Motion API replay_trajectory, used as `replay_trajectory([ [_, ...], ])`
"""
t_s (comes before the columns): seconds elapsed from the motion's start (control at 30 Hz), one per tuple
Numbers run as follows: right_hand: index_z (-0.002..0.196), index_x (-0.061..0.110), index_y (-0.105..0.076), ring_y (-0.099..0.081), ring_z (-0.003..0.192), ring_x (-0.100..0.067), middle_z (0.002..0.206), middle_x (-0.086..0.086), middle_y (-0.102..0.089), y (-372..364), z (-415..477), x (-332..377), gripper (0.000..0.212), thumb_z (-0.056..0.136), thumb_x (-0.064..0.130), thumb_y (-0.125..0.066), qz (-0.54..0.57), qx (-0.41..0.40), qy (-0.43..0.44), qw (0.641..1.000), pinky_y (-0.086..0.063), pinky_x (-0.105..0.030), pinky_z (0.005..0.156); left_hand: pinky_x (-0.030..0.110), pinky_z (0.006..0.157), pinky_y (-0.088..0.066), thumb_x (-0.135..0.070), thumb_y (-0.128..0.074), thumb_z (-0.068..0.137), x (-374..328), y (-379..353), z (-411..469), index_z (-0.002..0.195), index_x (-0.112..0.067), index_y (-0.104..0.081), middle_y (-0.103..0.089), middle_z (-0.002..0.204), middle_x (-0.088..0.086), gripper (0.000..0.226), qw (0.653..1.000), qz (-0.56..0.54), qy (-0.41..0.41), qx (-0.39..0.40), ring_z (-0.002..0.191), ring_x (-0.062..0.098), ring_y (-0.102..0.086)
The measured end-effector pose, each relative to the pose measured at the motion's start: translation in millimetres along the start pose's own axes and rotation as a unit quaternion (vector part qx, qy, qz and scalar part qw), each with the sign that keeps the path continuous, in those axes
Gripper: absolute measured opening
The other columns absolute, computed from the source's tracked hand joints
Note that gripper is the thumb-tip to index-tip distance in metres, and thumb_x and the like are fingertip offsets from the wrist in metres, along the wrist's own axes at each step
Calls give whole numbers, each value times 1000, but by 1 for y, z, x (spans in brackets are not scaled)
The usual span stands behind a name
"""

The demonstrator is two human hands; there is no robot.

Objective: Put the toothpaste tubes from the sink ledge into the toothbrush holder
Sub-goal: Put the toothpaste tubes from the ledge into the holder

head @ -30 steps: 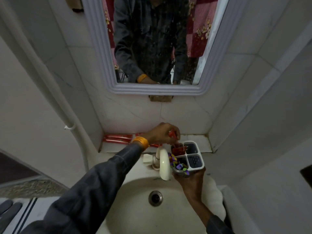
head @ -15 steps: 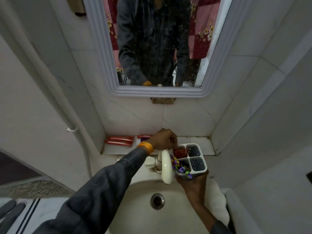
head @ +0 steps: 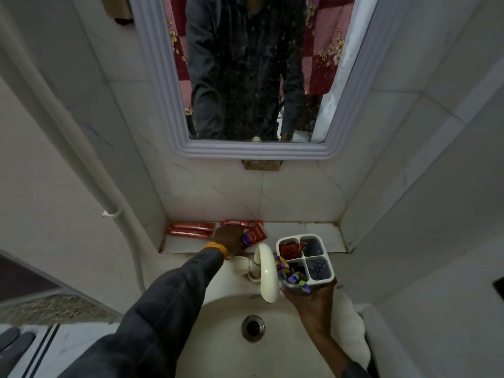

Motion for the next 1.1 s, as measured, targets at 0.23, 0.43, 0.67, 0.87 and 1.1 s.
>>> replay_trajectory([
  [0.23, 150, 8, -48, -74, 126, -23, 140, -8, -72, 2, 0, -4, 115, 53, -3, -109, -36, -1, 5, 999, -62, -28, 103, 36, 85, -59, -37, -81, 71, 8, 19, -14, 113, -20, -65, -75, 105, 4, 48, 967, -224, 26, -117, 87, 20, -72],
  [0.43, 151, 10, -50, -73, 130, -27, 142, -8, -72, 1, 0, -6, 118, 51, 6, -111, -44, -14, -3, 999, -63, -48, 107, 23, 62, -59, -33, -82, 76, -32, 79, -41, 111, -12, -61, -70, 100, 3, 46, 895, -411, -63, -160, 83, 14, -70],
  [0.67, 152, 21, -50, -74, 130, -24, 142, -2, -73, 2, 2, -9, 124, 44, 37, -110, -32, -17, -43, 998, -63, -57, 105, 24, 58, -60, -31, -78, 82, -113, 99, -41, 95, -7, -69, -74, 78, 9, 30, 876, -434, -150, -146, 62, 16, -72],
  [0.87, 156, 23, -48, -69, 136, -23, 147, -1, -69, 0, 3, -12, 132, 42, 49, -110, -56, -15, -38, 998, -61, -54, 110, 28, 68, -61, -34, -83, 75, -141, 83, -22, 99, -6, -70, -76, 90, 11, 39, 930, -315, -180, -61, 76, 22, -74],
  [1.1, 157, 19, -46, -66, 136, -25, 146, -4, -66, -1, -1, -5, 132, 42, 51, -103, -64, -18, -47, 997, -58, -38, 108, 32, 79, -55, -31, -74, 83, -149, 63, -12, 93, -12, -77, -76, 97, 6, 21, 964, -108, -229, -82, 81, 19, -66],
])
Point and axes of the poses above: each hand's wrist, its own z-axis towards the middle knuckle, its own y-axis out of the back of the hand, x = y × z, the point moved 1 cm from there along z, towards the middle knuckle
